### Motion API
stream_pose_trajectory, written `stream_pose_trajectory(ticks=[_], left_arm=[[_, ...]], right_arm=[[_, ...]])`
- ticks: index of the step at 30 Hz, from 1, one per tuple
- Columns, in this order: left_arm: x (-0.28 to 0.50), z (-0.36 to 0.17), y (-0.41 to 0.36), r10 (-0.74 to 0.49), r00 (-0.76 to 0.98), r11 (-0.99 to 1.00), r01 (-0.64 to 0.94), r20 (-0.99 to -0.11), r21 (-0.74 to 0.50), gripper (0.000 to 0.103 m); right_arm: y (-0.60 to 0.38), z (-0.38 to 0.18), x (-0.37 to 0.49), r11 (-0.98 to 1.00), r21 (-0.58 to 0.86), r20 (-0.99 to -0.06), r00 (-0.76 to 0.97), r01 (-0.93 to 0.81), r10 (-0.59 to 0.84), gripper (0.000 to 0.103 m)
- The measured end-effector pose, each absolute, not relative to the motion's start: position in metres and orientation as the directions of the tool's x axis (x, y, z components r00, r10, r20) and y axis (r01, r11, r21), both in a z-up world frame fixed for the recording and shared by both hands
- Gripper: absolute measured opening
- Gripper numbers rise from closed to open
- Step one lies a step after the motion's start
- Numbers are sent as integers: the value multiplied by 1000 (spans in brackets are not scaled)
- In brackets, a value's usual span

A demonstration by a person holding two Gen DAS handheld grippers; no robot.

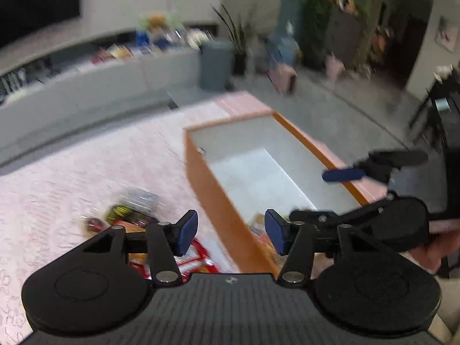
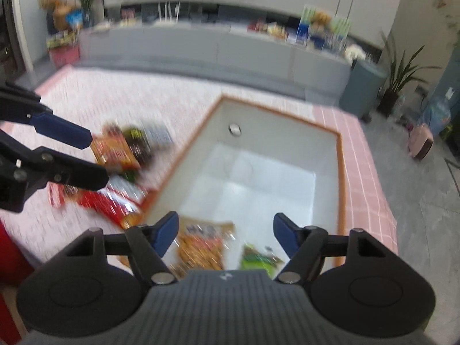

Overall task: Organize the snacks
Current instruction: 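Grasp the red chip bag with the right gripper while the left gripper grasps a brown meat pack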

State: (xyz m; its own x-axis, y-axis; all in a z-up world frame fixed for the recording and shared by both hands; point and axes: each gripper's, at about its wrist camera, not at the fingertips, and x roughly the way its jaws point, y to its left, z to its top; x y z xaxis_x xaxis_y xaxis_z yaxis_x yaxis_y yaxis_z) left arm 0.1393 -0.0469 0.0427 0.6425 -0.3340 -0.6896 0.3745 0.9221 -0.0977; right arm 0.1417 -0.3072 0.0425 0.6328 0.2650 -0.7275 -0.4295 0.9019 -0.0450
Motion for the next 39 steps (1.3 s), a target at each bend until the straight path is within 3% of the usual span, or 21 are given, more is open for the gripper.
stream_pose_trajectory(ticks=[5,9,12,17,20,23,28,33,35,39], left_arm=[[117,36,-15,-271,748,951,306,-605,-47,73],[109,18,6,-189,768,975,223,-612,-21,73],[102,6,29,-153,761,987,149,-631,-60,73],[99,-14,68,-143,704,989,78,-696,-124,73],[93,-29,83,-122,675,992,66,-728,-105,73],[96,-40,90,-147,640,989,92,-754,-115,73],[105,-66,96,-142,582,987,144,-801,-70,73],[125,-82,86,-159,535,971,237,-830,-33,73],[133,-88,82,-165,526,967,254,-835,-32,73],[145,-101,76,-185,495,957,288,-849,-41,73]], right_arm=[[-273,37,118,910,-11,-638,704,-414,312,71],[-247,29,100,905,15,-560,746,-425,360,72],[-226,20,93,900,13,-543,752,-437,373,79],[-195,0,87,891,15,-575,725,-453,379,78],[-177,-15,90,884,-18,-606,709,-466,361,65],[-162,-29,89,871,-55,-631,693,-488,348,60],[-139,-54,94,819,-121,-685,644,-561,339,60],[-121,-81,98,734,-274,-717,641,-621,275,62],[-119,-88,101,704,-322,-716,650,-633,257,69],[-117,-96,104,652,-372,-721,648,-660,245,71]])
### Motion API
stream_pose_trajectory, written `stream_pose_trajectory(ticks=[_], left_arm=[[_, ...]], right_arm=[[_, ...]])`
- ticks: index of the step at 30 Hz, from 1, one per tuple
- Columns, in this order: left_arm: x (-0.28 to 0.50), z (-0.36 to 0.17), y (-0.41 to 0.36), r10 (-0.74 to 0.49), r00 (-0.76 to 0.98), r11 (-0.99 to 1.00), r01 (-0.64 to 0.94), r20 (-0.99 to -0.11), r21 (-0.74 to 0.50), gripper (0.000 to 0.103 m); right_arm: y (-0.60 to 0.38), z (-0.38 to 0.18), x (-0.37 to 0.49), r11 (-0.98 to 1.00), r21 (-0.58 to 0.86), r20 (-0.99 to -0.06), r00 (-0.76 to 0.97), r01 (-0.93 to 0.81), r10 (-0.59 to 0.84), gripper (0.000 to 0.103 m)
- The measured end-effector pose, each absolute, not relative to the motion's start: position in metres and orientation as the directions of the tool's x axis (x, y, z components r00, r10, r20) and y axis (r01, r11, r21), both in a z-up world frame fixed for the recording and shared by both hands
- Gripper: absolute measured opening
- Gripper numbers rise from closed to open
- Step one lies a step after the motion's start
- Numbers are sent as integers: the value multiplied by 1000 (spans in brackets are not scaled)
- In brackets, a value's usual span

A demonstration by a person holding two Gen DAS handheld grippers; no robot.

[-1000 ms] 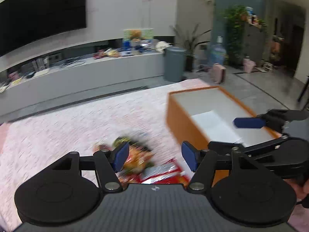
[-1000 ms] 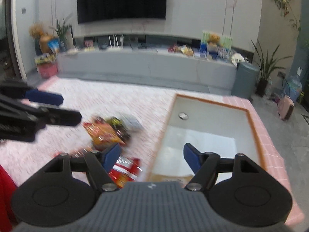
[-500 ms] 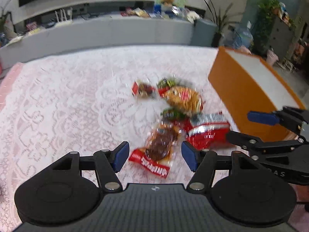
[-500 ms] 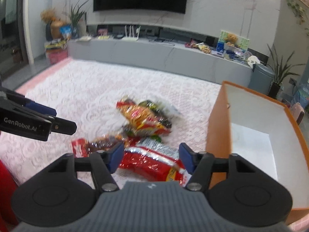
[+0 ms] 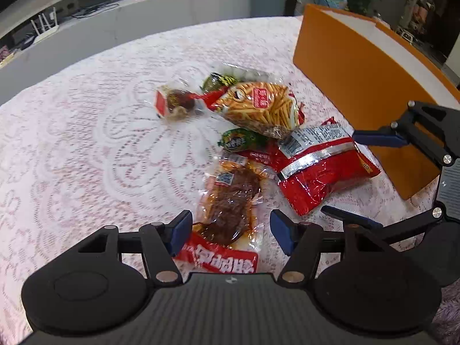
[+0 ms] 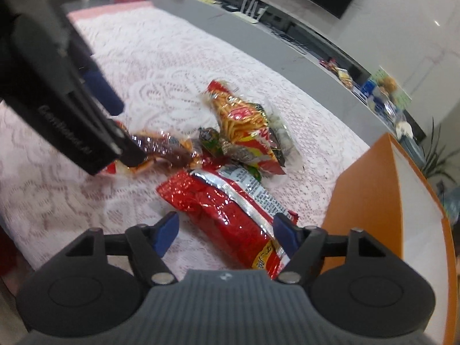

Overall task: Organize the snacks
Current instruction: 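Grasp the red chip bag with the right gripper while the left gripper grasps a brown meat pack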

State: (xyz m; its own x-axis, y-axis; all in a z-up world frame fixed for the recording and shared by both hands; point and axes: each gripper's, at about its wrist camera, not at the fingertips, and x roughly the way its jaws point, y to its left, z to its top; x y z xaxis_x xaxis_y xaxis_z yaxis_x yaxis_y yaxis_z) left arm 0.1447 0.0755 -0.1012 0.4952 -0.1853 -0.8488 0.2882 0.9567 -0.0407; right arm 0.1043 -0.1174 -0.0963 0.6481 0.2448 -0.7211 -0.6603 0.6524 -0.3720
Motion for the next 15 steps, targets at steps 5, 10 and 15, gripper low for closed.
stream_pose_trajectory(ticks=[5,10,15], left_arm=[[151,-108,74,-186,495,955,295,-849,-37,73],[157,-117,74,-174,486,958,285,-856,-33,74],[158,-120,71,-165,510,952,305,-844,-2,77]], right_arm=[[-118,-106,114,641,-379,-735,638,-667,229,71],[-120,-108,125,670,-343,-737,631,-658,243,75],[-119,-110,130,685,-322,-731,631,-653,258,77]])
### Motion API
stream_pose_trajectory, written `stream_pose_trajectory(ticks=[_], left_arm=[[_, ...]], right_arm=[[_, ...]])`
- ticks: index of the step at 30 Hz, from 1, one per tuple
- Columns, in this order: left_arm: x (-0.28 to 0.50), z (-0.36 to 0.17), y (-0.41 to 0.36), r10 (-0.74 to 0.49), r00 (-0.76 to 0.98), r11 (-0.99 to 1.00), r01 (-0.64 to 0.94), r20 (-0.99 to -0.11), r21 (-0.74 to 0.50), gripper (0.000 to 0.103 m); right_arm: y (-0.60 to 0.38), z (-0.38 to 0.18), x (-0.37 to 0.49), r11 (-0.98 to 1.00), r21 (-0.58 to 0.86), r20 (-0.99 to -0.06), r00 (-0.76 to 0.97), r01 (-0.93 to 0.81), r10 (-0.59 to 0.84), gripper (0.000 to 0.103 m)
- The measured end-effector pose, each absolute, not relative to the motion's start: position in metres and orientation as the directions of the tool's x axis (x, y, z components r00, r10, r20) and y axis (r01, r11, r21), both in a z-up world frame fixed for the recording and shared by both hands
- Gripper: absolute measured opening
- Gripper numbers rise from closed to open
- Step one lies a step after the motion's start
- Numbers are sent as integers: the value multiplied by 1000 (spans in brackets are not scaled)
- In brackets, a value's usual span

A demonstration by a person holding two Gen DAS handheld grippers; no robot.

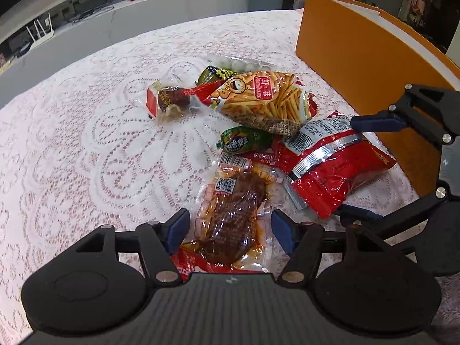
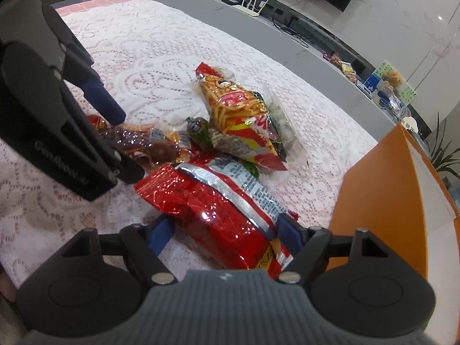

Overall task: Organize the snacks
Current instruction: 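Grasp the red chip bag with the right gripper while the left gripper grasps a brown meat pack, then lift both held packs and carry them over the orange box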

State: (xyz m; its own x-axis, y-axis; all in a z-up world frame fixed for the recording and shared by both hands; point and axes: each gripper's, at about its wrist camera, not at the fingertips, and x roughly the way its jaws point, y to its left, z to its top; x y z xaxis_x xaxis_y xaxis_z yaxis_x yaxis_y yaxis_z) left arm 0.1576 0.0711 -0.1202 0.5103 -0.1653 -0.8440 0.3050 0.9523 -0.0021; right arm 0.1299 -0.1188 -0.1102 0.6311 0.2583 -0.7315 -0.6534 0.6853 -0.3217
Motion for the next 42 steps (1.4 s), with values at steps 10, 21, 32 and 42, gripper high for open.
stream_pose_trajectory(ticks=[10,21,32,42], left_arm=[[155,-120,69,-167,542,956,293,-824,-2,68],[147,-104,76,-171,532,977,200,-829,-73,66],[116,-70,83,-172,565,985,83,-807,-152,66],[100,-33,85,-148,623,986,31,-768,-166,66]], right_arm=[[-118,-110,131,698,-313,-718,641,-645,271,69],[-132,-78,127,760,-175,-746,588,-626,313,57],[-143,-50,125,805,6,-766,516,-593,385,54],[-147,-22,112,814,-8,-738,552,-581,387,29]])
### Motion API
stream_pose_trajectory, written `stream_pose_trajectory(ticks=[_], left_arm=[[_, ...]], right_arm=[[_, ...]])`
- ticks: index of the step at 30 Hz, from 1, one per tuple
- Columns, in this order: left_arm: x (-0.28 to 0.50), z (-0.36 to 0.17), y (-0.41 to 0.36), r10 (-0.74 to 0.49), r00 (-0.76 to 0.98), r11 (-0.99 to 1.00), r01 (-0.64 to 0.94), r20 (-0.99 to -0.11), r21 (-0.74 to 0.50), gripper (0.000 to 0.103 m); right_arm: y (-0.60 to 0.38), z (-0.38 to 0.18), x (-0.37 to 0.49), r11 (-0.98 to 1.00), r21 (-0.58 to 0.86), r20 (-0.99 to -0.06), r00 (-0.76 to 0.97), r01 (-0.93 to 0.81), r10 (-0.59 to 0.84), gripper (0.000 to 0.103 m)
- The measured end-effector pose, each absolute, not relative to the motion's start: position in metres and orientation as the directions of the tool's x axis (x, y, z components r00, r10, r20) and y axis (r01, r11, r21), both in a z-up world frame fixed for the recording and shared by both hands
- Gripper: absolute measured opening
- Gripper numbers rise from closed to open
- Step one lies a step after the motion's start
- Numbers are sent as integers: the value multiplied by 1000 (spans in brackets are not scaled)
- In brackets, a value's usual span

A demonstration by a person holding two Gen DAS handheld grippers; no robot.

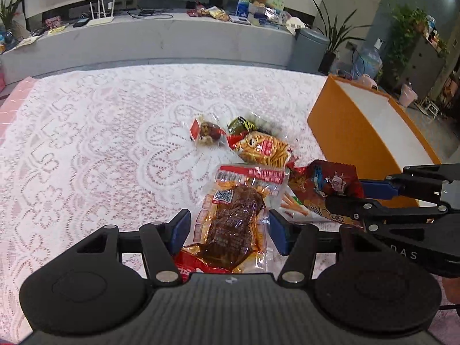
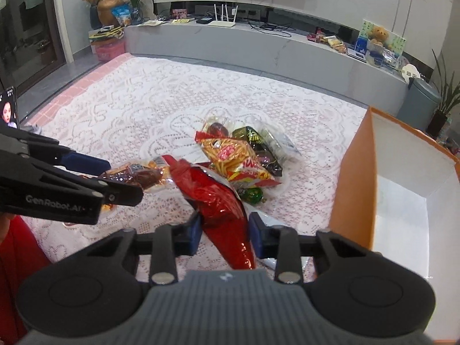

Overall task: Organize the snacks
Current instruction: 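Lift both held packs and carry them over the orange box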

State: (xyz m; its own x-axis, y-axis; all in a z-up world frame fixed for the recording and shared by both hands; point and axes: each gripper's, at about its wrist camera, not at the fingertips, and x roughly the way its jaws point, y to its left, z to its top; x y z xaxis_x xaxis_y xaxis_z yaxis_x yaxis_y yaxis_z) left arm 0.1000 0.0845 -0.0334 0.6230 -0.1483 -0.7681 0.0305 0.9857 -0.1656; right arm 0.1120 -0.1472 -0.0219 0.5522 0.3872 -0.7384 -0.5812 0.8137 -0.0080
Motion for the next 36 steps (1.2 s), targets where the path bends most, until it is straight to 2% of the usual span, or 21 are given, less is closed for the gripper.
stream_pose_trajectory(ticks=[5,22,30,36], left_arm=[[93,-25,83,-138,645,986,20,-751,-164,66],[79,7,86,-95,694,987,-28,-713,-158,66],[93,41,64,-114,725,991,32,-680,-132,66],[118,63,25,-188,729,982,128,-658,-138,66]], right_arm=[[-151,-15,111,813,1,-731,554,-582,398,25],[-172,26,106,799,26,-697,562,-601,446,24],[-196,64,114,807,-58,-664,627,-587,408,24],[-225,84,127,830,-109,-651,670,-547,356,24]])
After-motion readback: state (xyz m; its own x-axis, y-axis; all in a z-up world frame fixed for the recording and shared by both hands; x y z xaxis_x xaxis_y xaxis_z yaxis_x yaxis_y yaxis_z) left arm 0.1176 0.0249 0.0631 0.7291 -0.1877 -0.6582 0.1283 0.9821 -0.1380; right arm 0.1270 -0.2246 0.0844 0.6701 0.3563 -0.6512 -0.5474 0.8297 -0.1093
